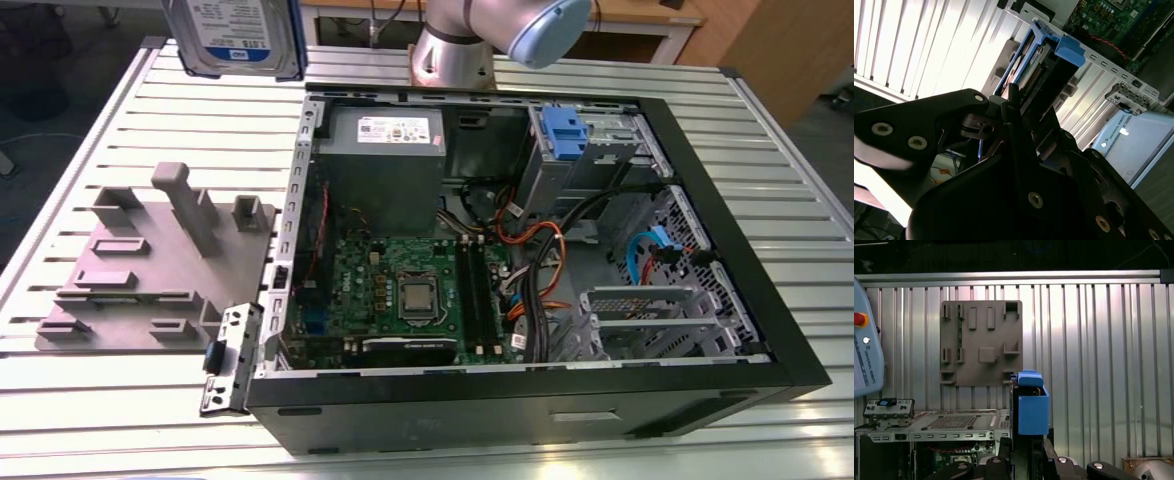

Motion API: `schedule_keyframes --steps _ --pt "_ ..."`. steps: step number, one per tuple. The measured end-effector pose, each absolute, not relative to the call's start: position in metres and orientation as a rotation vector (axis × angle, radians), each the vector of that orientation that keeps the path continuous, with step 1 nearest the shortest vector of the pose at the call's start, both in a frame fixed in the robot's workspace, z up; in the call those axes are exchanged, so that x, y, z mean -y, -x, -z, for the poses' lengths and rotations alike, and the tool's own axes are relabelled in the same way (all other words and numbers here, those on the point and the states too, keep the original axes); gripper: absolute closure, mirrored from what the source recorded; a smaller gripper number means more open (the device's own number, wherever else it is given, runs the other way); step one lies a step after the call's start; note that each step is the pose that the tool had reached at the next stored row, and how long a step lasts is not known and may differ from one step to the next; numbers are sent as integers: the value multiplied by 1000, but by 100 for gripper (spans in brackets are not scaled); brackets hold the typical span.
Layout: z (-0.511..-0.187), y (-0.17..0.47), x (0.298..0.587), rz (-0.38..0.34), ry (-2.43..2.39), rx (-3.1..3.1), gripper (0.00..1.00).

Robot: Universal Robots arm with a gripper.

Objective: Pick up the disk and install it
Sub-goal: 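Pick up the disk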

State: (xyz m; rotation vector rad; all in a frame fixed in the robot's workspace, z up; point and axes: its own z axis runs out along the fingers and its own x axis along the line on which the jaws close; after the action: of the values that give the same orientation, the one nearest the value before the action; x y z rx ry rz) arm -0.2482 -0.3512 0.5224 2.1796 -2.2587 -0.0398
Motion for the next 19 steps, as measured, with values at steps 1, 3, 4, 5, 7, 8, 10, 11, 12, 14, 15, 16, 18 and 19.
schedule_keyframes --steps 1,3,4,5,7,8,10,11,12,14,15,16,18,19 --pt "-522 247 351 40 -2180 2259 65" --pt "-522 244 351 40 -2180 2259 65" --pt "-522 243 351 40 -2180 2259 65" --pt "-522 242 351 40 -2180 2259 65" --pt "-522 241 351 40 -2180 2259 65" --pt "-522 240 351 40 -2180 2259 65" --pt "-522 239 351 40 -2180 2259 65" --pt "-522 226 351 40 -2180 2259 65" --pt "-522 225 351 40 -2180 2259 65" --pt "-522 224 351 40 -2180 2259 65" --pt "-522 223 351 40 -2180 2259 65" --pt "-522 222 351 40 -2180 2259 65" --pt "-522 221 351 40 -2180 2259 65" --pt "-522 221 351 40 -2179 2259 65"
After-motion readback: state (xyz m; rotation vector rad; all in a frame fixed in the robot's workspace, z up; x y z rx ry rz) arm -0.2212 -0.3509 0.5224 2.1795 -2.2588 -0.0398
